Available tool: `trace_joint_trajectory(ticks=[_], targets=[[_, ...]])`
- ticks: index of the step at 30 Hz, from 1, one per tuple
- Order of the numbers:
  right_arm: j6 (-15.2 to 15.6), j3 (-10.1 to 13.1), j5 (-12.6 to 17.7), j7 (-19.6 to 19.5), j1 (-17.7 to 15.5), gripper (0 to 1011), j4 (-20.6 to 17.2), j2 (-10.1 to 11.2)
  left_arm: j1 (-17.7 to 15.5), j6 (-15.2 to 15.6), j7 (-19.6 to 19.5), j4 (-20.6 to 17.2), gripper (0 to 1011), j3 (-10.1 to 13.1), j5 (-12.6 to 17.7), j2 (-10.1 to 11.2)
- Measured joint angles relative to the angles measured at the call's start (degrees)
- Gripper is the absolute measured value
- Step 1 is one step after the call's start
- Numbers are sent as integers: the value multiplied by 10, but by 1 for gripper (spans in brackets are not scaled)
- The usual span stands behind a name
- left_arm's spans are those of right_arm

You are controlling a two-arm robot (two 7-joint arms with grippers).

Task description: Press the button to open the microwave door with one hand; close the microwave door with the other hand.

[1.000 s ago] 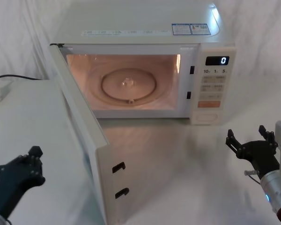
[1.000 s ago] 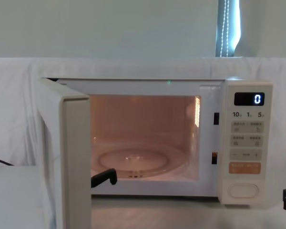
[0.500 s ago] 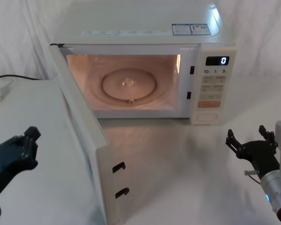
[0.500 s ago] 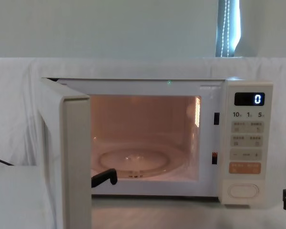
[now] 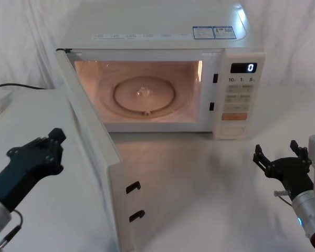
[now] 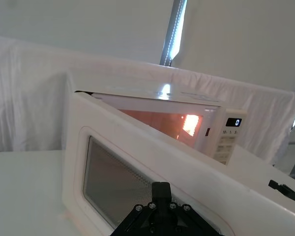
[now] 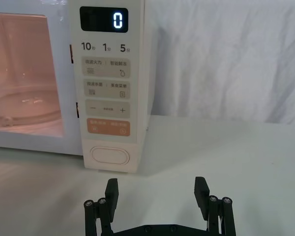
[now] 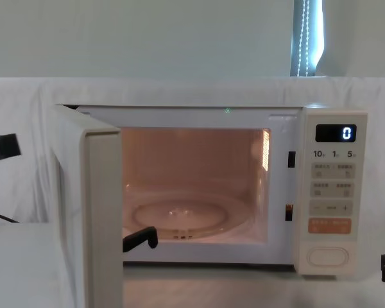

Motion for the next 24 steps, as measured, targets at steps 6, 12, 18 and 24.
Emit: trace_joint_trajectory(ticks=[6,12,18,24], targets=[[0,0,0,0,0,1002,0,0,-27,0,18,12,0,25,7,1],[0,0,0,0,0,1002,0,0,-60,2,33,31,0,52,14,2],[0,0,0,0,0,1002,0,0,-90,7,42,52,0,76,13,4],[0,0,0,0,0,1002,0,0,-118,9,51,69,0,100,16,4]])
